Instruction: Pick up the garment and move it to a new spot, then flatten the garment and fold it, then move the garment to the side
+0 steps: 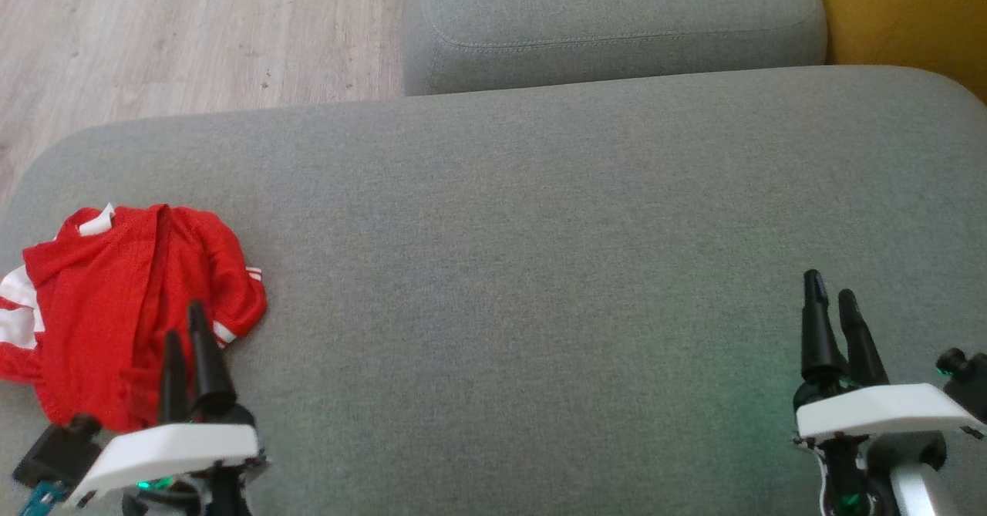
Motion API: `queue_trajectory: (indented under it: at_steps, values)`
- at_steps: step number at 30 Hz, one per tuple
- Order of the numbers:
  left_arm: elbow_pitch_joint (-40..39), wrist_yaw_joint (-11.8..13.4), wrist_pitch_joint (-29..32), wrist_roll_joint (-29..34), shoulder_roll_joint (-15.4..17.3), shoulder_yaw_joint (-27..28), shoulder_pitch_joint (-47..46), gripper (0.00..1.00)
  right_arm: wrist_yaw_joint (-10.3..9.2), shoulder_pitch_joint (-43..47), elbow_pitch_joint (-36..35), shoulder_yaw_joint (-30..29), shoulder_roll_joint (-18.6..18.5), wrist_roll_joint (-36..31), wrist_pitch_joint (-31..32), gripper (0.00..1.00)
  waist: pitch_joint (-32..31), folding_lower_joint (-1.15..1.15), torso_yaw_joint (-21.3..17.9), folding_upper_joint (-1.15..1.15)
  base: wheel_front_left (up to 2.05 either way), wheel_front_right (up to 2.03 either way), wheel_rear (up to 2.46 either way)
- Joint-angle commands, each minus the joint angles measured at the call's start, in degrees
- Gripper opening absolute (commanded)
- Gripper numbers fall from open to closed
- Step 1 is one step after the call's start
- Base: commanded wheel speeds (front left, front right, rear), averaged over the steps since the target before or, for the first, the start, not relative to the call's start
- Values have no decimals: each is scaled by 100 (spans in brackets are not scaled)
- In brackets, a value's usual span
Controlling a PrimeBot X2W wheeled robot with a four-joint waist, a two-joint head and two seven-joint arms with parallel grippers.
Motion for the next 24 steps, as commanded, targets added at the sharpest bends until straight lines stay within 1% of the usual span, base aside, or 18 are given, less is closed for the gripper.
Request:
queue_trajectory:
  at_steps: [1, 5, 10, 14, 15, 21, 24]
  values:
    - [-308, 91, -86, 285, 57, -15, -171, 100, 22, -238, -270, 116, -30, -271, -85, 100, 1, 0, 0, 0, 0, 0, 0]
    - [-461, 261, -153, 694, 59, -185, -162, 100, 24, -239, -328, 227, -31, -682, -153, 100, 11, 0, -5, 0, 0, 0, 0]
    - [-586, 351, -237, 1161, 61, -322, -171, 100, 26, -258, -374, 360, -33, -1174, -238, 100, 30, 0, -25, 0, 0, 0, 0]
    - [-639, 365, -304, 1598, 63, -434, -171, 100, 27, -288, -401, 443, -49, -1545, -305, 100, 38, 0, -36, 0, 0, 0, 0]
    - [-648, 387, -338, 1809, 73, -500, -165, 100, 28, -295, -417, 475, -55, -1721, -339, 100, 36, 0, -38, 0, 0, 0, 0]
    - [-620, 464, -438, 2335, 178, -809, -135, 100, 30, -263, -428, 560, -55, -2249, -440, 100, 24, 0, -36, 0, 0, 0, 0]
    - [-562, 431, -489, 2518, 233, -966, -114, 100, 31, -251, -416, 604, -54, -2528, -491, 100, 19, 0, -38, 0, 0, 0, 0]
